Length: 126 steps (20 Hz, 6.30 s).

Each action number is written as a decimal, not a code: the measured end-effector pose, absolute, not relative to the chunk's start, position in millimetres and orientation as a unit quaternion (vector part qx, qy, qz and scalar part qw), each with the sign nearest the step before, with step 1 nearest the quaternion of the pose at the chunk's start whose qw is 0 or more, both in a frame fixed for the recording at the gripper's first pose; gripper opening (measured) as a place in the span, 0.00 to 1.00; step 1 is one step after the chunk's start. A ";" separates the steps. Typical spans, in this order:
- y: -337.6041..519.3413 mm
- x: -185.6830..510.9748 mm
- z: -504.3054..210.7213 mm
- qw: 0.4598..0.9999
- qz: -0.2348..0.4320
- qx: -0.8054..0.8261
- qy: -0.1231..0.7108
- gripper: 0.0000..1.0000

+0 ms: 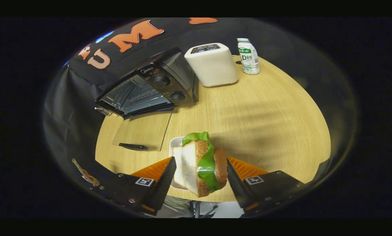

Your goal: Open the toaster oven, put the food inside, and close the toaster oven door.

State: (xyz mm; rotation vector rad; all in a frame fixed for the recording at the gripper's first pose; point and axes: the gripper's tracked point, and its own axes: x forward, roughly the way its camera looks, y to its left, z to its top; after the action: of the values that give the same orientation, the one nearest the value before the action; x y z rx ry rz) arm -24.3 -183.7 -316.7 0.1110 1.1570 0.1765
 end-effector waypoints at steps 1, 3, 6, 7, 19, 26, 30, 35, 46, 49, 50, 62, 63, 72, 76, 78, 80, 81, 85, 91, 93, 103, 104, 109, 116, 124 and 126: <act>-184.3 -23.0 -315.2 0.828 0.081 0.069 0.551 0.80; -179.9 -20.7 -312.4 0.822 0.078 0.113 0.553 0.61; -178.2 -14.6 -305.5 0.834 0.075 0.112 0.534 0.37; -179.0 -15.9 -301.6 0.838 0.074 0.100 0.532 0.34; -146.7 -1.0 -203.6 0.903 0.051 0.133 0.405 0.30; -96.8 23.3 -198.9 0.910 0.050 0.290 0.293 0.30; -57.8 37.5 -222.2 0.886 0.051 0.382 0.257 0.29; -22.9 62.9 -264.3 0.866 0.010 0.438 0.242 0.29; 26.9 122.0 -290.0 0.819 -0.060 0.548 0.159 0.30; 36.6 139.1 -291.7 0.815 -0.075 0.556 0.143 0.29; 39.4 146.0 -292.0 0.815 -0.079 0.557 0.140 0.29; 55.0 167.3 -324.3 0.826 -0.145 0.520 0.160 0.73; 52.6 160.3 -324.2 0.832 -0.155 0.508 0.160 0.77; 35.5 123.2 -313.5 0.867 -0.156 0.448 0.155 0.98; 35.9 114.9 -312.0 0.876 -0.156 0.428 0.161 0.98; 37.2 100.9 -311.2 0.890 -0.145 0.400 0.165 0.98; 35.3 79.9 -310.6 0.910 -0.127 0.356 0.169 0.98; 32.4 67.2 -308.8 0.922 -0.117 0.330 0.165 0.98; 18.4 18.5 -314.4 0.955 -0.086 0.224 0.175 0.98; 8.1 -42.6 -339.8 0.978 -0.051 0.047 0.195 0.98; 9.5 -53.9 -357.6 0.976 -0.039 0.000 0.213 0.98; 24.5 -44.7 -414.0 0.953 0.003 -0.071 0.296 0.99; 27.7 -45.4 -416.0 0.948 0.009 -0.082 0.306 1.00; 38.6 -28.3 -418.8 0.934 0.020 -0.082 0.346 1.00; 47.5 -18.3 -366.6 0.920 -0.002 -0.026 0.390 0.99; 60.1 40.7 -301.4 0.927 -0.021 -0.035 0.373 0.99; 65.7 55.4 -296.8 0.929 -0.023 -0.038 0.368 0.99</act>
State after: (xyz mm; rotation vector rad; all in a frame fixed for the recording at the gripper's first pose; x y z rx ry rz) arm 55.4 65.7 -296.8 -0.0783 0.7540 -0.0478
